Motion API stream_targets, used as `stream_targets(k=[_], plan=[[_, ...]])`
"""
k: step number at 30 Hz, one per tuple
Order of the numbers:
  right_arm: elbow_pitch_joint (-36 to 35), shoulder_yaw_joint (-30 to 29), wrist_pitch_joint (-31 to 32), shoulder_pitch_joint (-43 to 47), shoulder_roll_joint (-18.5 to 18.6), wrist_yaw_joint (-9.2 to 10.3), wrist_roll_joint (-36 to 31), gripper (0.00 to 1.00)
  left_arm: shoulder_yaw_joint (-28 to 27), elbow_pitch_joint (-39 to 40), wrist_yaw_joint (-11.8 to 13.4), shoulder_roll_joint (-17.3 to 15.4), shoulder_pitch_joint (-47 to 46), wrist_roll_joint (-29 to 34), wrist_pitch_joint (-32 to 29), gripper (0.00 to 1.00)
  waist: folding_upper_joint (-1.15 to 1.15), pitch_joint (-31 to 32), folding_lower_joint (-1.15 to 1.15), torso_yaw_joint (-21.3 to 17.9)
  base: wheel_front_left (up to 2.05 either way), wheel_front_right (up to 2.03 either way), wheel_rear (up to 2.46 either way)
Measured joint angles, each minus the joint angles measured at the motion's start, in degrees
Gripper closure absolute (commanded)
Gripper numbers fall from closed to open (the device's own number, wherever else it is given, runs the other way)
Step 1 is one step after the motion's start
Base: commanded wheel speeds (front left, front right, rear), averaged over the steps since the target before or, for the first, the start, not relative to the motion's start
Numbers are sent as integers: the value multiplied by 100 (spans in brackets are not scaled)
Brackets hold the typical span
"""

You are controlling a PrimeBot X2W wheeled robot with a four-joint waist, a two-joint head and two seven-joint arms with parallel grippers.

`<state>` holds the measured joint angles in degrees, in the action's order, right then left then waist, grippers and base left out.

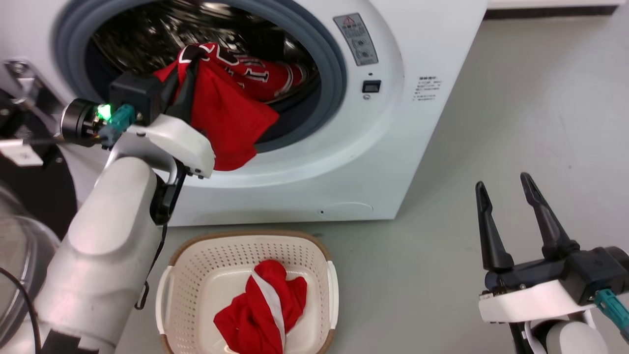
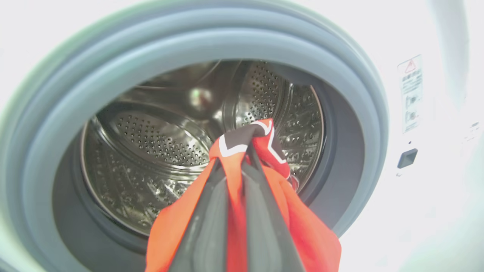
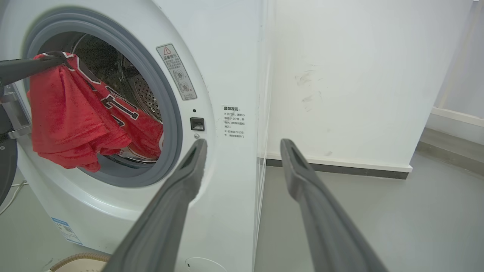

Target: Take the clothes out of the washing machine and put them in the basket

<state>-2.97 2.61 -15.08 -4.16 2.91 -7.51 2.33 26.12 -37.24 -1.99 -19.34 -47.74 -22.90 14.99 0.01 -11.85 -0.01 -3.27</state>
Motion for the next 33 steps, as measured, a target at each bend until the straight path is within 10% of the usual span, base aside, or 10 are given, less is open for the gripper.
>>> stream_targets(k=[21,33], plan=[[63,11,0,365,0,0,-23,0,-36,4325,1100,-961,2352,48,-1032,100,0,546,1,276,0,0,0],[-31,38,0,149,-2,0,-86,0,613,3743,925,-720,3264,-197,-1110,100,0,128,1,306,0,0,0]])
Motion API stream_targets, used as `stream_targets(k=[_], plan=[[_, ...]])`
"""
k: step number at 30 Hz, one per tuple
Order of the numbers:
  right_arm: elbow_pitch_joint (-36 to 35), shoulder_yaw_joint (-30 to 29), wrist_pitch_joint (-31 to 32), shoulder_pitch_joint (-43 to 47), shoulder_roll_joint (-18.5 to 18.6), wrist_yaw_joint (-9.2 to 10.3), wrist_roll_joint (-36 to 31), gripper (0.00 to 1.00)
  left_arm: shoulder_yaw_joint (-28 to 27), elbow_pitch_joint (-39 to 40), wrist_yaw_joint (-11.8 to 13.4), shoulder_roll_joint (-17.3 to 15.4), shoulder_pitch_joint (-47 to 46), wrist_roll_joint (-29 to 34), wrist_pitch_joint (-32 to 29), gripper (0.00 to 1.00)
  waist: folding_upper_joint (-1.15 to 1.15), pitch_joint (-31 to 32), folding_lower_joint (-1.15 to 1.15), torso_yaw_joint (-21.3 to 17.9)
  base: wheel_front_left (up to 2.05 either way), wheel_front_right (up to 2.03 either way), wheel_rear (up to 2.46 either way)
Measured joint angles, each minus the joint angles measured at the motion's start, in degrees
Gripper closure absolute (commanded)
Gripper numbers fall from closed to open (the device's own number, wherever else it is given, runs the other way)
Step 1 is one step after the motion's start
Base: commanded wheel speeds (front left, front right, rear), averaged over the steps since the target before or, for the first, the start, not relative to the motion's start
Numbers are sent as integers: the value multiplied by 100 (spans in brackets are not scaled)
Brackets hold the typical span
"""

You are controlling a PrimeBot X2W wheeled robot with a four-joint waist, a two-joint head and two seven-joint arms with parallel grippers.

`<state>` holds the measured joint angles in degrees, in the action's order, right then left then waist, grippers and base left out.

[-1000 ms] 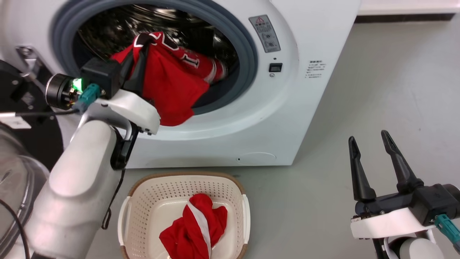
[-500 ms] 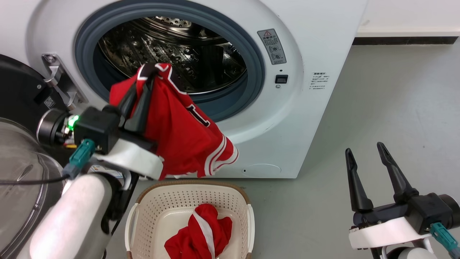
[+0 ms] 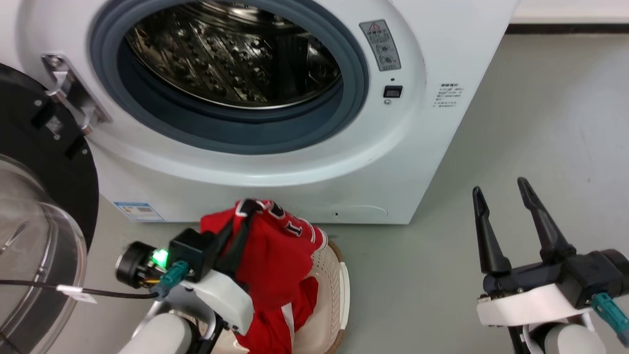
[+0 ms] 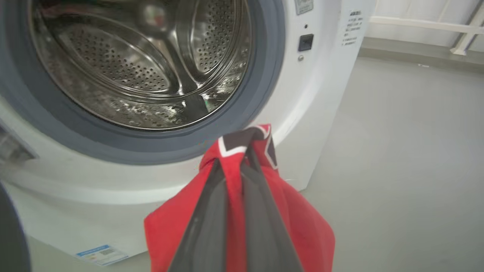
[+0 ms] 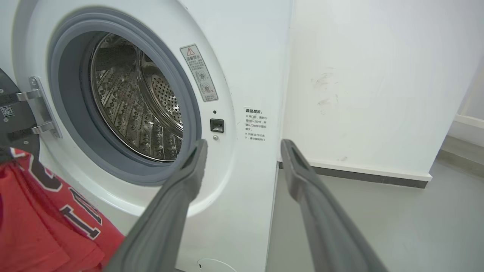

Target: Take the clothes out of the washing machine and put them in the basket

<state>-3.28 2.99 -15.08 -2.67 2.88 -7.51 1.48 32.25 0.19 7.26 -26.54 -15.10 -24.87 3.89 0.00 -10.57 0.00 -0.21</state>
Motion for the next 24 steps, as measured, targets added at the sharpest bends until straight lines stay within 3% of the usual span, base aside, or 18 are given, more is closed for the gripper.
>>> stream_targets(k=[11,24], plan=[[-177,-8,0,-673,3,0,-43,0,212,-2684,-560,569,-581,-167,566,100,0,-1064,1,-256,0,0,0],[-391,-70,0,-1496,4,0,24,0,578,-5887,-1092,1240,-2312,70,666,100,0,-2586,2,-630,0,0,0]])
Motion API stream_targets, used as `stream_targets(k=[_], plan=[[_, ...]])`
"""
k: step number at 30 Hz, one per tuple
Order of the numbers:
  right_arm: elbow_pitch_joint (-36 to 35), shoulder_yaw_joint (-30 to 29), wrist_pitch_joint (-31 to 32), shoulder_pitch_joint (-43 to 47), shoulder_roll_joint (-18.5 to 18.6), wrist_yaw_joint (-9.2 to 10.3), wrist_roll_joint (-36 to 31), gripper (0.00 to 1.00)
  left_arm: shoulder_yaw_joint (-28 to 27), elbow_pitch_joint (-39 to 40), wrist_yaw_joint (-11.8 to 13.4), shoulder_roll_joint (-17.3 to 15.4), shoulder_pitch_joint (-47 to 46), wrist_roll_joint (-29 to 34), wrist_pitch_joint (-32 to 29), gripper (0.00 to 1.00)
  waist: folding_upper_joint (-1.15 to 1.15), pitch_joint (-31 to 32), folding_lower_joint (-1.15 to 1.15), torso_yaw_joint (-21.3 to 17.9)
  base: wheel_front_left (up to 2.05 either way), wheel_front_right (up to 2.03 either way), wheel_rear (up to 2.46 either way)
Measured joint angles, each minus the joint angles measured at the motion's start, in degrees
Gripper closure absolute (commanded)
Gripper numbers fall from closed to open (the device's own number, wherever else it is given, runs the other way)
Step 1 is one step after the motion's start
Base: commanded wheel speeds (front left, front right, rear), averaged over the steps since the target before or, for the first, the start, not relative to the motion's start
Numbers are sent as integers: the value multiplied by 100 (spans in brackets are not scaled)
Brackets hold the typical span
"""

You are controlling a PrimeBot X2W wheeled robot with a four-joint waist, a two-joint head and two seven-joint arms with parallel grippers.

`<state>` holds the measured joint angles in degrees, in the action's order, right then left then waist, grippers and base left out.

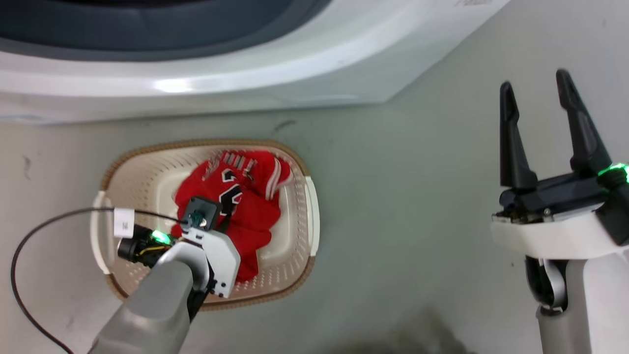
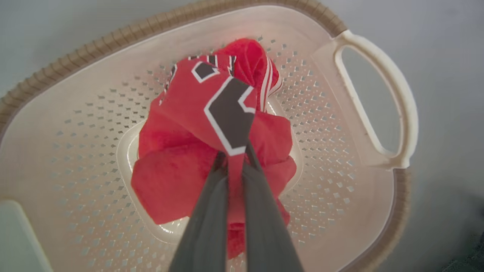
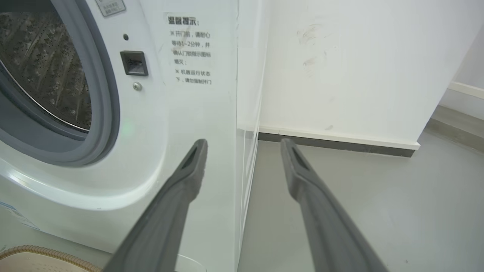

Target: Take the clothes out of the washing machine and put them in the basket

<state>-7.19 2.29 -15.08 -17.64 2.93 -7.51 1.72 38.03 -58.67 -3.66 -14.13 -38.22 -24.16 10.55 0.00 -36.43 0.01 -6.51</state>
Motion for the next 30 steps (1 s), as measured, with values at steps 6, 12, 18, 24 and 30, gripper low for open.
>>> stream_targets(k=[6,12,18,24,30], plan=[[-71,-31,0,-234,0,0,97,0,77,-1001,-107,198,-532,14,-140,100,0,-610,0,-156,0,0,0],[-87,-42,0,-315,-1,0,144,0,146,-1337,-220,299,-744,-31,-332,100,0,-1009,0,-266,0,0,0],[-20,-14,0,-363,-1,0,177,0,144,-1436,-291,376,-762,-189,-485,0,0,-985,0,-270,0,0,0],[102,-16,0,-318,-2,0,182,0,222,-1469,-341,475,-552,-266,-281,0,0,-627,-1,-212,0,0,0],[242,-13,0,19,-2,0,145,0,48,-1455,-357,578,-245,-523,296,0,0,-38,-1,-113,0,0,0]])
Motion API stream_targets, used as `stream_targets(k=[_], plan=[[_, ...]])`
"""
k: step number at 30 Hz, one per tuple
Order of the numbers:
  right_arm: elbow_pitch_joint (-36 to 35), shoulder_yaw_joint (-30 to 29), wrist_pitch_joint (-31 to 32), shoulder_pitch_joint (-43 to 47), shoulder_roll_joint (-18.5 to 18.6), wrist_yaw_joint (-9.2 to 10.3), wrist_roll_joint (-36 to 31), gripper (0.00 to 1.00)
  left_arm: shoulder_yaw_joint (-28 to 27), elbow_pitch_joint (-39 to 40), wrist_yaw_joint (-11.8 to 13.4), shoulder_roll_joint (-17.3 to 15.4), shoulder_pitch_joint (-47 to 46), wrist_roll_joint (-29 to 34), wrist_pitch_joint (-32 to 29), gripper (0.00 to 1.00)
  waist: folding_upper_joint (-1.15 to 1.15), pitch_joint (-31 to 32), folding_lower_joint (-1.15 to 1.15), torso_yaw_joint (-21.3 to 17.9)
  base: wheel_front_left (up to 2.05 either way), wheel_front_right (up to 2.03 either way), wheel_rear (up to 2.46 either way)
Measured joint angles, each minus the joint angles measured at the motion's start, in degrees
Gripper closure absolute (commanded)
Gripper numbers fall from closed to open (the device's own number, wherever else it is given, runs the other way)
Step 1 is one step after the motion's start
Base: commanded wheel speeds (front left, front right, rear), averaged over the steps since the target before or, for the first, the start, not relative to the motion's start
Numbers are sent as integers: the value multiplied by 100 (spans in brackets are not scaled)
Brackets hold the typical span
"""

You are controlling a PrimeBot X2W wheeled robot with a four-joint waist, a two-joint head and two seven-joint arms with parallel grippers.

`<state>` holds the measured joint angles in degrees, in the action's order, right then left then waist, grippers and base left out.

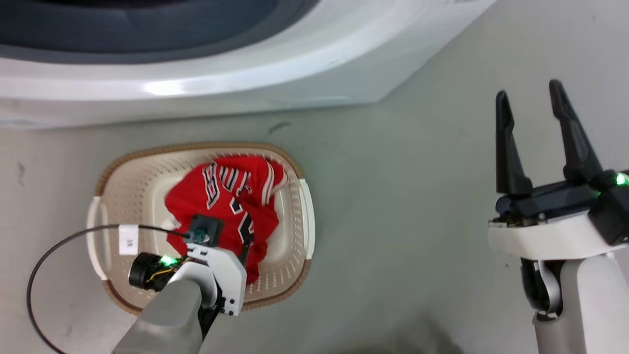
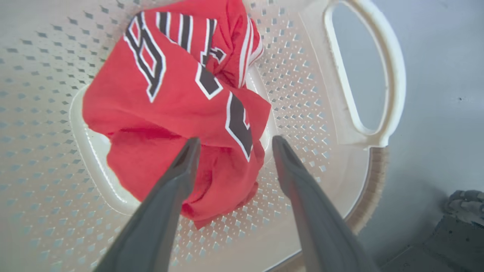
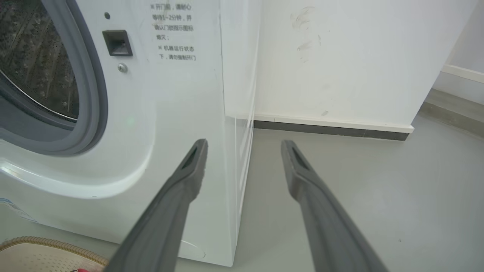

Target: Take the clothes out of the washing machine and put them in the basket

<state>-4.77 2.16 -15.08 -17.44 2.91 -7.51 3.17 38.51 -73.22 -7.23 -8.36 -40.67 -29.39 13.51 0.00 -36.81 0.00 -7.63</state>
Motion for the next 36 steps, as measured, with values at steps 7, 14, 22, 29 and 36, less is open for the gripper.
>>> stream_targets(k=[7,14,22,29,36], plan=[[96,-11,0,340,0,0,-78,0,-483,1025,442,-181,354,-57,144,0,0,711,-1,153,0,0,0],[167,-75,0,697,-1,0,-145,0,-1338,2860,944,-404,1217,453,156,0,0,1349,-1,372,0,0,0],[250,-98,0,1016,-1,0,-166,0,-2449,4622,1247,-283,2287,1148,156,0,0,2021,-1,571,0,0,0],[279,-115,0,1289,-1,0,-164,0,-3223,5799,1326,87,3099,1740,157,0,0,2495,-1,670,0,0,0],[292,-129,0,1570,-1,0,-155,0,-3626,6478,1281,338,3667,2281,157,0,0,2892,-1,746,0,0,0]])
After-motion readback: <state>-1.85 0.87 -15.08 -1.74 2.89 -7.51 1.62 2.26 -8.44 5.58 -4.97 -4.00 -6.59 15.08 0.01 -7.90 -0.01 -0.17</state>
